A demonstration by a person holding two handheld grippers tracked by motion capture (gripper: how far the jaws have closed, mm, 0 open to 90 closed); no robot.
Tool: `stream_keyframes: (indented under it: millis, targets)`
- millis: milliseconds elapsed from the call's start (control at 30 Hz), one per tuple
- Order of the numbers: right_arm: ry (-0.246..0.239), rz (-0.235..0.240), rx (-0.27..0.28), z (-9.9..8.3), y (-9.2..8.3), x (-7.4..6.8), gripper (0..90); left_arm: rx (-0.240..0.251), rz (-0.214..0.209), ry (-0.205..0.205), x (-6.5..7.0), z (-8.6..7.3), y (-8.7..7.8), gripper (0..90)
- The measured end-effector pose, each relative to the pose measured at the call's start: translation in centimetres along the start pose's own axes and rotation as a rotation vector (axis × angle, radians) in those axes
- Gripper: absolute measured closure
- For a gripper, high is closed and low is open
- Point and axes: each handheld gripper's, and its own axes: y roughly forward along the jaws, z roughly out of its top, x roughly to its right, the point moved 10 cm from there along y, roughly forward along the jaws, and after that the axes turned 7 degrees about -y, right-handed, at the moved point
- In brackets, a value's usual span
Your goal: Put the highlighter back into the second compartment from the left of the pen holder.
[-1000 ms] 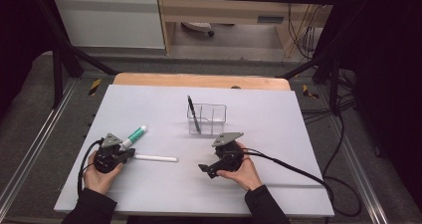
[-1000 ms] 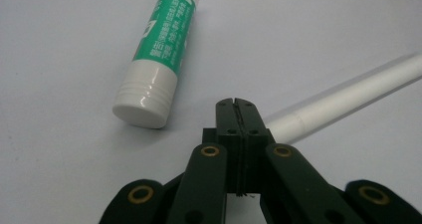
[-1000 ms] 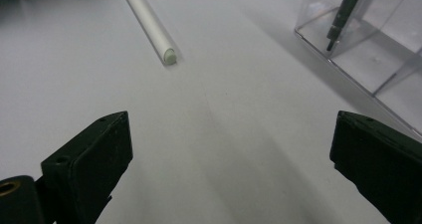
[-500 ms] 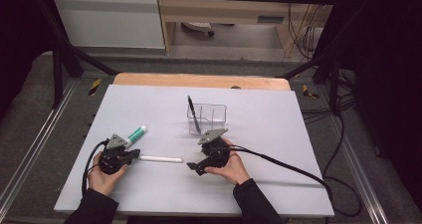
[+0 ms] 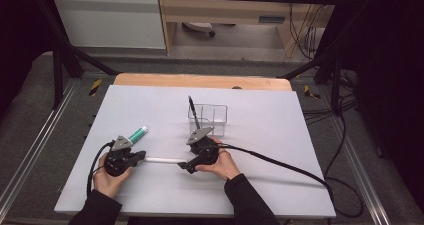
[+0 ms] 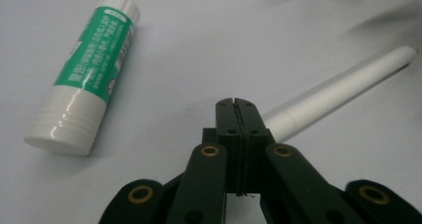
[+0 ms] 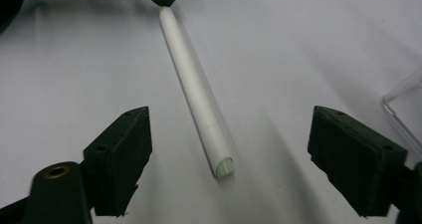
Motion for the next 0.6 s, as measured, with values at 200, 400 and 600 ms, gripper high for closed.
stream_keyframes:
  millis: [200, 400, 600]
  targets:
    - [-0.017, 0.021, 0.003, 0.1, 0.3, 0.0, 31.8, -0.003, -0.014, 0.016, 0.9, 0.0, 0.3, 89.0]
    - [-0.074, 0.053, -0.008, 0.2, 1.0, -0.3, 47.6, 0.0, -0.008, 0.028, 1.0, 0.1, 0.3, 86.1]
    - [-0.11, 0.087, -0.009, 0.0, 1.7, -0.2, 62.5, 0.013, -0.003, 0.041, 0.4, 0.1, -0.6, 81.4]
